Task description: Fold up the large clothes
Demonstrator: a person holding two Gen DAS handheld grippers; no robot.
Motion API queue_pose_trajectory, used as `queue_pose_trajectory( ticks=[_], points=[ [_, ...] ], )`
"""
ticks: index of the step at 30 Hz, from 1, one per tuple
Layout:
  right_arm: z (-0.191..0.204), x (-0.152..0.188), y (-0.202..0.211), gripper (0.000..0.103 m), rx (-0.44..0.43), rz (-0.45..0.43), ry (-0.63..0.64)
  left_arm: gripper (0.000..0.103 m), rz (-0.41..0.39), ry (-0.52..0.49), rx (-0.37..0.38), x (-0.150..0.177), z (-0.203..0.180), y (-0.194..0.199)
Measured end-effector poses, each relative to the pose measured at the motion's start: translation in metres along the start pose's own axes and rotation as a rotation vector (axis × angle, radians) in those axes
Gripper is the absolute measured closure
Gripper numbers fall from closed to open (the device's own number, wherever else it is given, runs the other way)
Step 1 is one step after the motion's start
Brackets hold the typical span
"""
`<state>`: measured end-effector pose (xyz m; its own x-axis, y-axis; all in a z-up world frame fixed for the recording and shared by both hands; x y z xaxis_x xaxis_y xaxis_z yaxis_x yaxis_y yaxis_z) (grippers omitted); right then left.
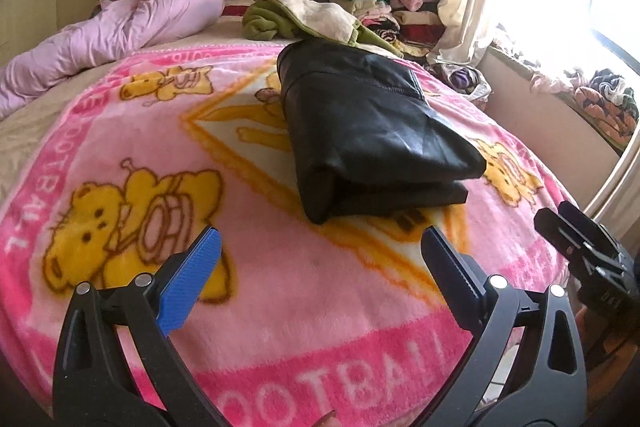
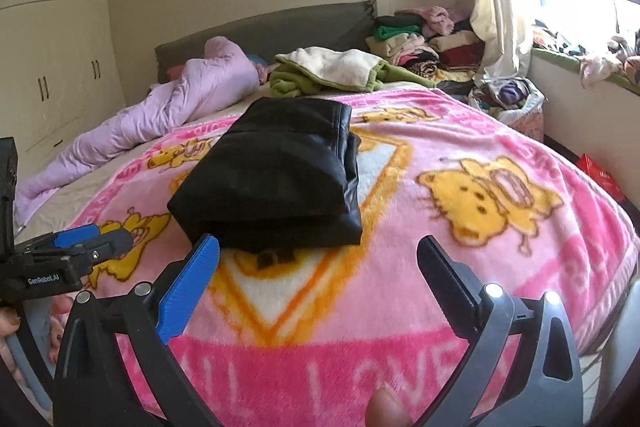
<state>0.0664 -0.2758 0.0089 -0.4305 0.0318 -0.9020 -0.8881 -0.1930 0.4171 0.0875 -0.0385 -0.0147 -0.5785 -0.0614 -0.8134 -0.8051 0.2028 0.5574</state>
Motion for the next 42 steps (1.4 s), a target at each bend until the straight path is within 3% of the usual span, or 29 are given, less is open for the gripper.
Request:
queue_pose_trajectory(
  ticks=[18,42],
  points=[
    [0.01,0.014,-0.007,0.004,0.02,0.078,0.042,0.009,0.014,-0.029,-0.011,0.01,-0.005,-0.005],
    [0.014,0.012,-0.01,0.004,0.017,0.08,0.05,0.009,0.015,-0.012,-0.046,0.009,-0.001,-0.003]
  ],
)
Point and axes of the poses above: each gripper's, at about its wrist camera, not at the fingertips, and y roughly against the way its jaws point, z to its left, x to its underside, the point moved 1 cm from there along -y, roughly the way its jaws point, and after that the axes turned 4 degrees about -z, right-handed, at the moved point
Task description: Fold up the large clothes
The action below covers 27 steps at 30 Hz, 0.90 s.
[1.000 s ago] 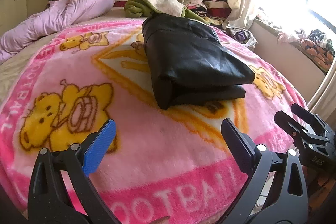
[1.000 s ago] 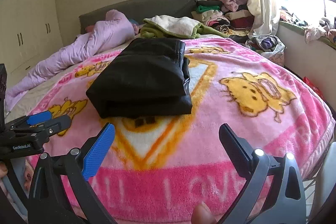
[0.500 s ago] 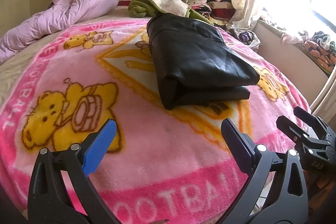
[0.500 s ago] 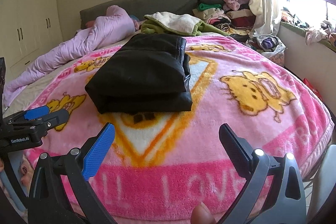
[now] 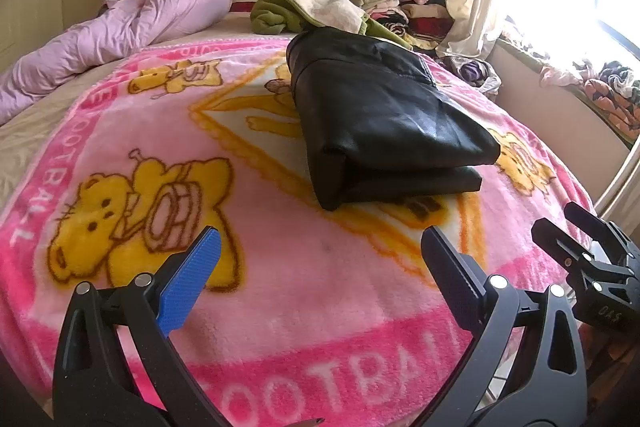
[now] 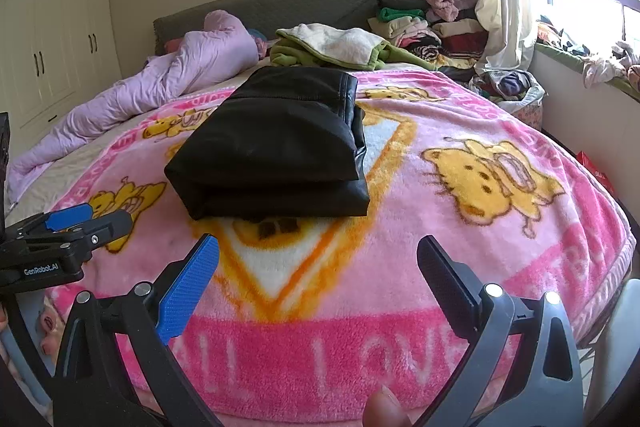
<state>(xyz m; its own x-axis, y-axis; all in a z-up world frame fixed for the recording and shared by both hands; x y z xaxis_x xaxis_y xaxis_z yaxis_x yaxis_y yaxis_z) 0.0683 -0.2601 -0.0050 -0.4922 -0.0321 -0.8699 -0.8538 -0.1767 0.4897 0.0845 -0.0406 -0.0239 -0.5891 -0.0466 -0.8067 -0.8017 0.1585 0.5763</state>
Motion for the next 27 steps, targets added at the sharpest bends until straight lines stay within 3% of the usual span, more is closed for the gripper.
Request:
queue_pose_trajectory(
  ticks=[27],
  points=[
    [0.0019,-0.0016,0.002,0.004,0.0,-0.005,0.007,0.009,-0.005,0.004,-0.006,-0.0007,0.0051,0.0014]
  ],
)
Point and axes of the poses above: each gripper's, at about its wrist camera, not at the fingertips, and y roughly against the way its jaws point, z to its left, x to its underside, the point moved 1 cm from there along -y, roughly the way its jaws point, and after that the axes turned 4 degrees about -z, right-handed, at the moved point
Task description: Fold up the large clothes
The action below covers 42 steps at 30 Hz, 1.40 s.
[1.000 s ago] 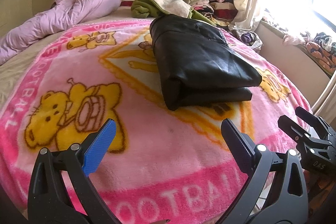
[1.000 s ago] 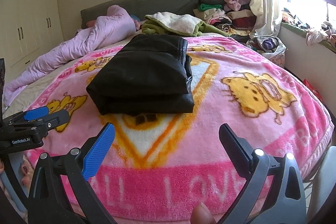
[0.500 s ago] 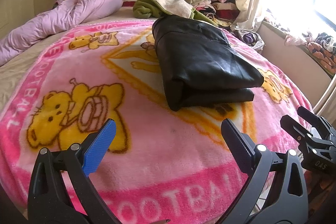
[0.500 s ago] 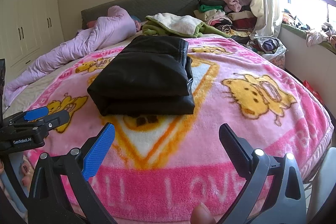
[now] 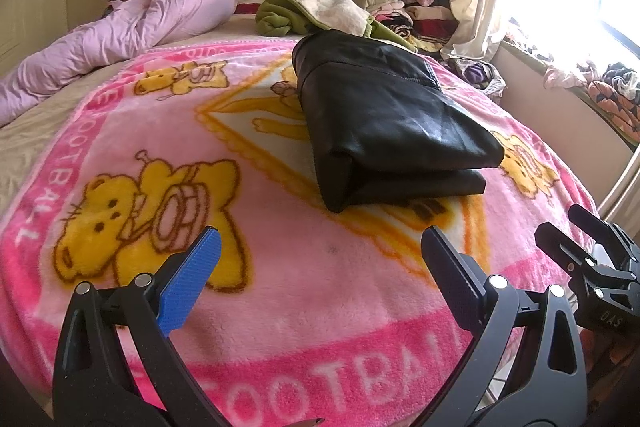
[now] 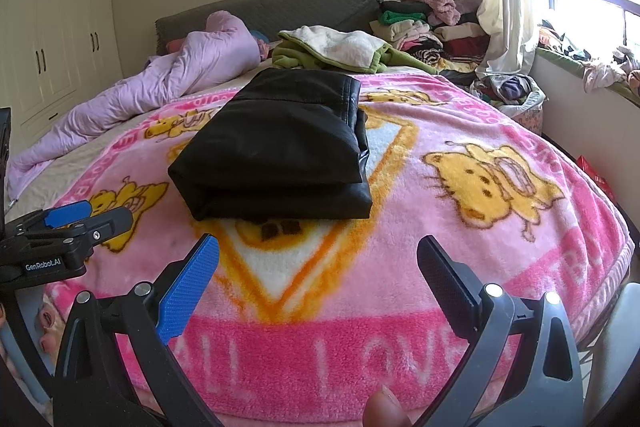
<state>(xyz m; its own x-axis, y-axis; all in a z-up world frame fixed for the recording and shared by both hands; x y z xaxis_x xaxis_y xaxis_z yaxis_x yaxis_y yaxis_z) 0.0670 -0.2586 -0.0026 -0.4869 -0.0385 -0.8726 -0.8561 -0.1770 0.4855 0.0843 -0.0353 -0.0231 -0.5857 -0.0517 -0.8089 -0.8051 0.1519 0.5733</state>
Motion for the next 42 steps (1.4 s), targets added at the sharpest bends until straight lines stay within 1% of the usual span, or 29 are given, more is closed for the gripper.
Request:
queue_pose_trajectory(
  ticks=[30,42],
  points=[
    [0.0007,0.0005,0.0012,0.004,-0.004,0.004,0.003,0.009,0.001,-0.001,0.005,0.0002,0.0008,0.0],
    [0.001,0.0024,0.0014,0.004,-0.002,0.01,0.006,0.009,0.001,-0.003,-0.008,0.0006,0.0004,-0.0005]
  ],
)
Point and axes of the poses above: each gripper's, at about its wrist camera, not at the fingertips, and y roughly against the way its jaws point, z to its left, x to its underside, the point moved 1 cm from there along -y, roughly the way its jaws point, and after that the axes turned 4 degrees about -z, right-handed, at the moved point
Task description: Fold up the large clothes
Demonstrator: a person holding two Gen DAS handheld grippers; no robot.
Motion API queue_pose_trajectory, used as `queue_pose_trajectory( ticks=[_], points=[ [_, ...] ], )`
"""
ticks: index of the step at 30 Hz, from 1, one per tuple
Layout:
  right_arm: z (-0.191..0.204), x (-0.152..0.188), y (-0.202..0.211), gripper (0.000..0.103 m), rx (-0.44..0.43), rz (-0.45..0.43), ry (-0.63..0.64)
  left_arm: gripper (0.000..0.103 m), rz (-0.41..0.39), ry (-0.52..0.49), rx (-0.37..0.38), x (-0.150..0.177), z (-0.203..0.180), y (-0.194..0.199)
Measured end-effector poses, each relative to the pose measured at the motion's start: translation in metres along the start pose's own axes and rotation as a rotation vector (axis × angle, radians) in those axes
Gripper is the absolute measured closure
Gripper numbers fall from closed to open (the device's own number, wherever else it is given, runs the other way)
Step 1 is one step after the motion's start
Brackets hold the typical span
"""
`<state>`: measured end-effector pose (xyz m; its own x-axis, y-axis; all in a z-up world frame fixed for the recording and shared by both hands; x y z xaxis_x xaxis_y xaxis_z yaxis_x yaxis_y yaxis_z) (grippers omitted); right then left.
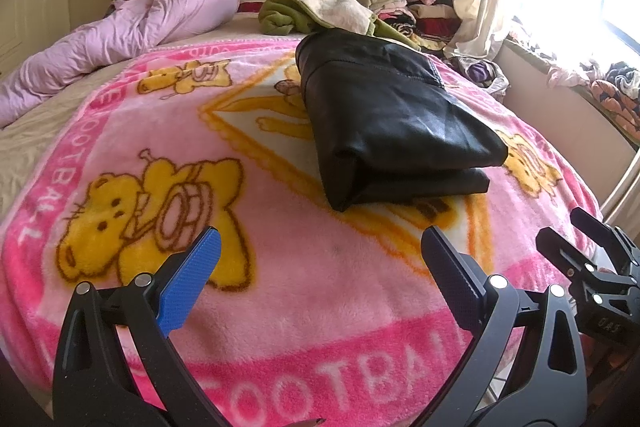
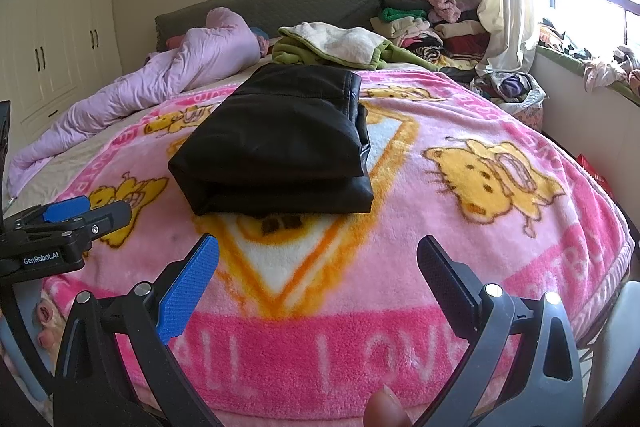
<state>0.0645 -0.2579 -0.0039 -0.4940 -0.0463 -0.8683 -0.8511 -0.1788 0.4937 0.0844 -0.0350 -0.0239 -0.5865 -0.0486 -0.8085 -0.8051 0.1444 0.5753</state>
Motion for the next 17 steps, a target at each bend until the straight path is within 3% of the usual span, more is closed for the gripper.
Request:
queue_pose_trajectory(
  ticks=[7,9,12,13,15,17],
  points=[
    [-0.012,0.003,0.0,0.004,0.041,0.004,-0.038,0.009,0.006,0.037,-0.033,-0.001,0.019,-0.001],
    [-0.027,0.004,0.004,0.004,0.08,0.001,-0.063,0.009,0.006,0.083,-0.077,-0.007,0.035,-0.001],
    [-0.075,0.005,0.016,0.004,0.19,-0.016,-0.131,0.009,0.028,0.203,-0.142,-0.028,0.094,-0.002],
    [-0.095,0.006,0.02,0.004,0.244,-0.023,-0.155,0.009,0.029,0.253,-0.18,-0.038,0.129,-0.001],
    [-0.156,0.014,0.032,0.004,0.412,-0.03,-0.221,0.009,0.027,0.329,-0.279,-0.053,0.198,0.001],
    [-0.226,0.029,0.043,0.004,0.571,-0.005,-0.316,0.009,0.03,0.396,-0.452,-0.061,0.288,0.006]
  ],
)
Point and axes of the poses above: each gripper's, at about its wrist camera, not at the fingertips, and y roughly against the way its jaws point, z to its left, x to its underside, the point moved 1 cm from there along -y, roughly the way its jaws point, and after that the axes turned 4 degrees about -z, right-handed, at the moved point
